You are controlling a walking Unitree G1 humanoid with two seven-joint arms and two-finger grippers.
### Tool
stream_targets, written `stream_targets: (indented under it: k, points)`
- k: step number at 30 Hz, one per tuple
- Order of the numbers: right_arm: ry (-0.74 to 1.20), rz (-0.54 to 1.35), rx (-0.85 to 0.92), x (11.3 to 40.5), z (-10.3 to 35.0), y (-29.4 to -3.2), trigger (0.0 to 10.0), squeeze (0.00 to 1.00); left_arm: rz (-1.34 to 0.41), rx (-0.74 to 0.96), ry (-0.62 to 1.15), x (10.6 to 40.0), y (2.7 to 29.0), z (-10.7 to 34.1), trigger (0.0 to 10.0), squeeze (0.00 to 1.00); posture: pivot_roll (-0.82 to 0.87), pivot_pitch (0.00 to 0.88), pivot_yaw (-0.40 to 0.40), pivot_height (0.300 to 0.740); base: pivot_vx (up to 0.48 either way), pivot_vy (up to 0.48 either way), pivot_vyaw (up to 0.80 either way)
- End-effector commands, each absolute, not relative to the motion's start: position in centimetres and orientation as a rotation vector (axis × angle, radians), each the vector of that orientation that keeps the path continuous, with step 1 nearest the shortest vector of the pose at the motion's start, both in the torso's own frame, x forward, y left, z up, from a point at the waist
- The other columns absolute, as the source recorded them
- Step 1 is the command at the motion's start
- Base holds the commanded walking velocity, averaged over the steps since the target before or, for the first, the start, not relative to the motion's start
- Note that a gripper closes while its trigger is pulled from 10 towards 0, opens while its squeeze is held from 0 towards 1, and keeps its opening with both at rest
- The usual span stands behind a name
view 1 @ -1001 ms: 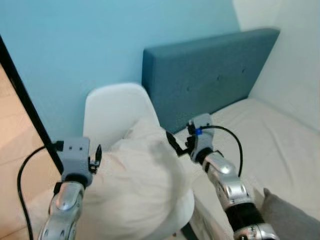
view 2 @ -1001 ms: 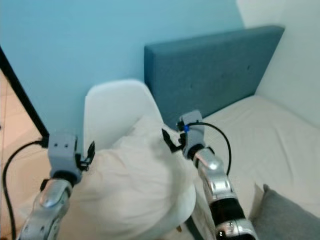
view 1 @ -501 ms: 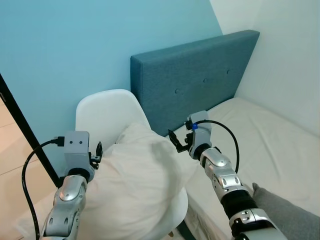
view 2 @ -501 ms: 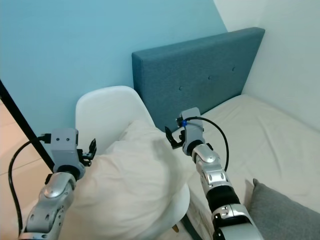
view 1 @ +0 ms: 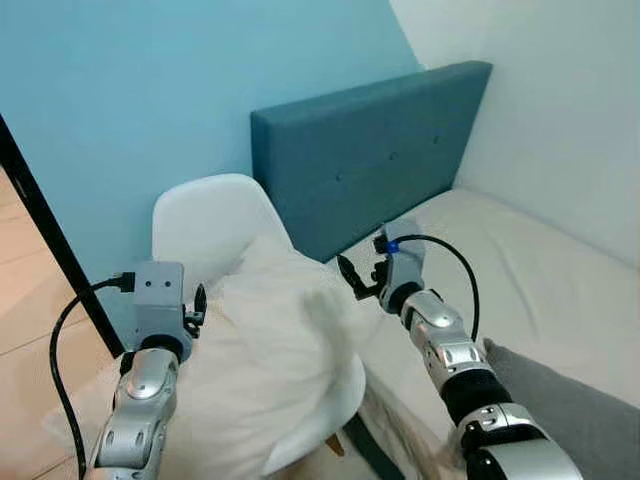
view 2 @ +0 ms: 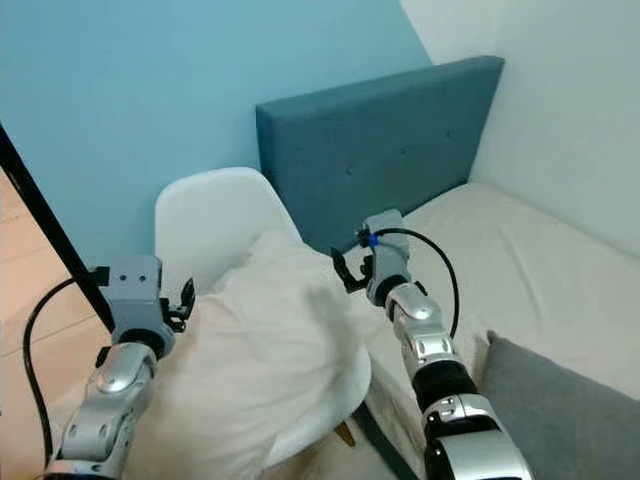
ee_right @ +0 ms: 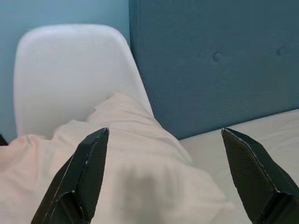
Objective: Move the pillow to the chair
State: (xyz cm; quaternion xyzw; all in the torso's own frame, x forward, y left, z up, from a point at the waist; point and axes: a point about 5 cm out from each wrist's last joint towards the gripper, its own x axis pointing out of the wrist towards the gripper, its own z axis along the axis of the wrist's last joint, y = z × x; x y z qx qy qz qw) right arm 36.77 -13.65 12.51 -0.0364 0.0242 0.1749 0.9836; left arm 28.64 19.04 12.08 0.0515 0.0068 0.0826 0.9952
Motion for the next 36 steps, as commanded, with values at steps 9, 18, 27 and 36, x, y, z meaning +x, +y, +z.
stream_targets:
  k: [9,18,27,36]
  points:
    - [0.026,0.351,-0.065,37.18,12.85,-13.61,10.0,0.00,0.167,0.123,0.018,28.74,19.07,11.93,10.0,0.00,-0.05,0.000,-0.068,0.740,-0.372,0.000,0.00]
    - [0.038,0.339,-0.078,37.22,12.65,-13.69,10.0,0.00,0.160,0.124,0.019,28.71,19.01,11.86,10.0,0.00,-0.05,0.000,-0.067,0.740,-0.372,0.000,-0.33]
    - [0.055,0.320,-0.063,37.23,12.31,-13.93,10.0,0.00,0.151,0.116,0.019,28.65,18.82,11.76,10.0,0.00,-0.05,0.000,-0.069,0.740,-0.328,0.000,-0.73]
    - [0.059,0.298,-0.054,37.22,12.14,-14.18,10.0,0.00,0.134,0.100,0.008,28.57,18.70,11.78,10.0,0.00,-0.06,0.000,-0.069,0.740,-0.230,0.000,-0.73]
